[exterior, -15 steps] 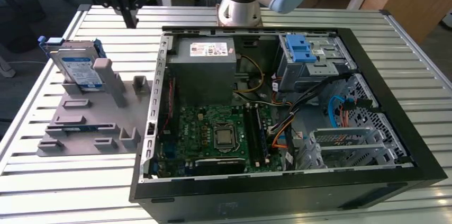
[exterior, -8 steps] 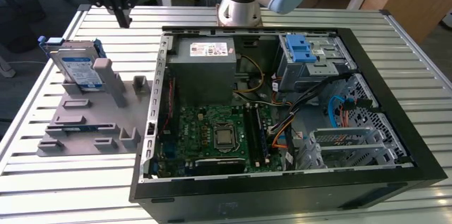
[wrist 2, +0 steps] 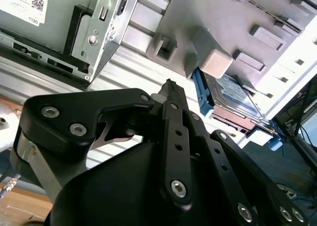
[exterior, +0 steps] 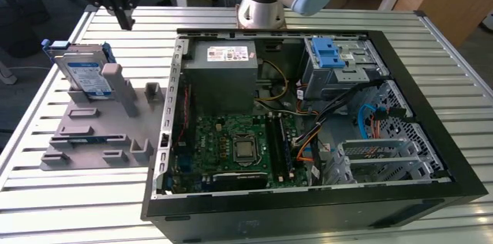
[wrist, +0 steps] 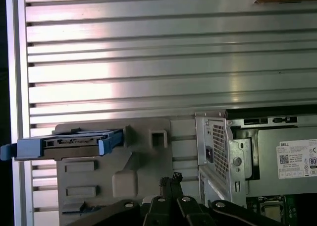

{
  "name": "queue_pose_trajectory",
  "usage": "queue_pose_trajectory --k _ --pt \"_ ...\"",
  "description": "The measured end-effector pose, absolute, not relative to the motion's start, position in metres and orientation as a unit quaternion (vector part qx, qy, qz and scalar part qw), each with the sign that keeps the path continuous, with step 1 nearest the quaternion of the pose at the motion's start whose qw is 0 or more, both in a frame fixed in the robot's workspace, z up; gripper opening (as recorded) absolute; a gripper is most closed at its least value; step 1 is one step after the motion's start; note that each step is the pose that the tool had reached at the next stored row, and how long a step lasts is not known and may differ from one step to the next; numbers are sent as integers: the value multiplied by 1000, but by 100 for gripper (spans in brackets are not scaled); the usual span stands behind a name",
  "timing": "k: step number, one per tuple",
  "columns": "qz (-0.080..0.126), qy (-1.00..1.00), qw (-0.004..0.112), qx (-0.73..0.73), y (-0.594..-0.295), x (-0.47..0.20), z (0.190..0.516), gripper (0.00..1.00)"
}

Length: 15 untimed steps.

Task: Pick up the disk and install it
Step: 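Reach for the disk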

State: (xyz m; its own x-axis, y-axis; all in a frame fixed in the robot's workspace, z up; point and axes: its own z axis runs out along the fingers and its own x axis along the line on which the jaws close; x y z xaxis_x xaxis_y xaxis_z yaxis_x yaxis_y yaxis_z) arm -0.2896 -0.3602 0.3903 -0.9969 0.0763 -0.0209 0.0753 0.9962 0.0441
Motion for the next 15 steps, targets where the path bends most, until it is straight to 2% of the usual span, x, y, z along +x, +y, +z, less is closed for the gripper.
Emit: queue_pose_trajectory --k 15 --pt "22 999 9 38 -356 -317 388 11"
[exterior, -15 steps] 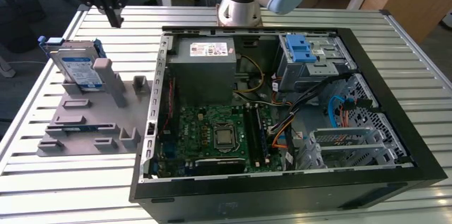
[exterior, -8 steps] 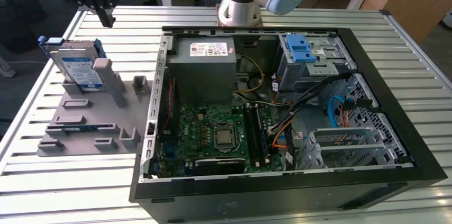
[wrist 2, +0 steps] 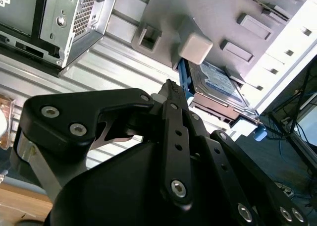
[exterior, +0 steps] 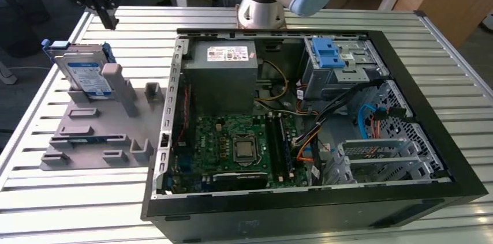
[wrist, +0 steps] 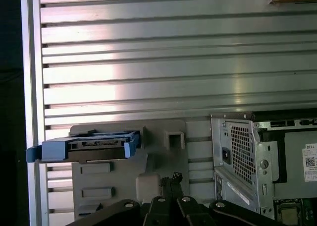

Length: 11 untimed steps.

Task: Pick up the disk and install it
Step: 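Reach for the disk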

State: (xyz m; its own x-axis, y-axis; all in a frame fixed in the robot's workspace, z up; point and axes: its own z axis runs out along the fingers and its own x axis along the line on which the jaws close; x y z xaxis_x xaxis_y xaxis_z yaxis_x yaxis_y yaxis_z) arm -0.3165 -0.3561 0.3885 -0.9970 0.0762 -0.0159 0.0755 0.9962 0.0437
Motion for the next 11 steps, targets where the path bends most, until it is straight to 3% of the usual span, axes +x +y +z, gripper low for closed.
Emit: queue_pose_trajectory --k 11 --pt "21 999 7 38 -354 -334 387 11"
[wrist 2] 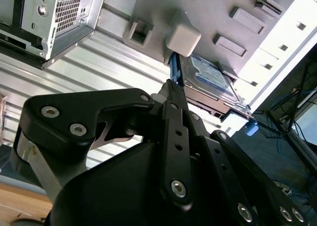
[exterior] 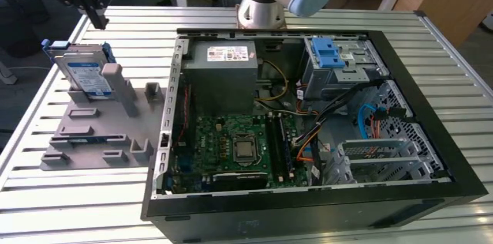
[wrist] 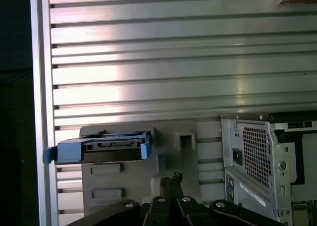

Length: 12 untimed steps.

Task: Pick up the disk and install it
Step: 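Reach for the disk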

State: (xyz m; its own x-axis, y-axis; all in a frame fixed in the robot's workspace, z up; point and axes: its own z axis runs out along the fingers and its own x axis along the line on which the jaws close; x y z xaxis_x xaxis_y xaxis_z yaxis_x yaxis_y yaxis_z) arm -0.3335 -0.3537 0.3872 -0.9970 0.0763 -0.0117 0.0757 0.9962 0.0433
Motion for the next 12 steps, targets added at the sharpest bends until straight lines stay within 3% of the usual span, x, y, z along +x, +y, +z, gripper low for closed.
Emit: queue_pose_trajectory --k 5,12 --pt "21 999 4 38 -353 -340 386 11" --pt "21 999 -9 38 -352 -347 383 11"
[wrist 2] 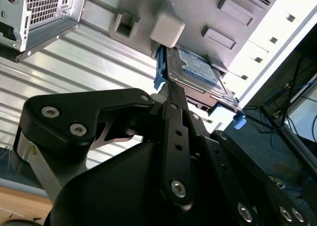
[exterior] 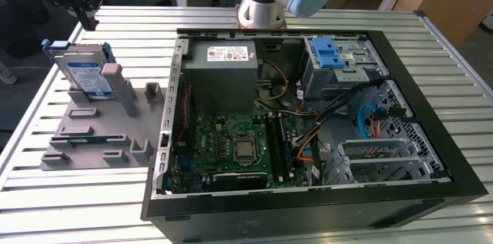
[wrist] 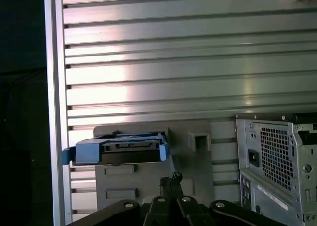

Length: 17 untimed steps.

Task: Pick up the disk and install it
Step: 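Reach for the disk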

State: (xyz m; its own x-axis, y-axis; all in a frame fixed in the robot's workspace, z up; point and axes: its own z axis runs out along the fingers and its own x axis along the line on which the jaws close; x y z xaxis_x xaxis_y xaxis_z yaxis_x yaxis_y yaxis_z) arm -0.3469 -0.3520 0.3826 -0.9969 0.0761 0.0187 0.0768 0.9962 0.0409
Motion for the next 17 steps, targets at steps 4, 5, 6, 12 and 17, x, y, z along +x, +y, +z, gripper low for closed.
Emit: queue_pose_trajectory --k 4,5,6,12,17 --pt "-21 -999 9 -37 -352 -352 381 11" --pt "-20 -999 9 -37 -353 -353 380 11" --pt "-19 -999 9 -36 -353 -354 380 11" --pt "-16 -999 10 -35 -353 -366 378 11" --pt "-16 -999 10 -35 -353 -378 377 11"
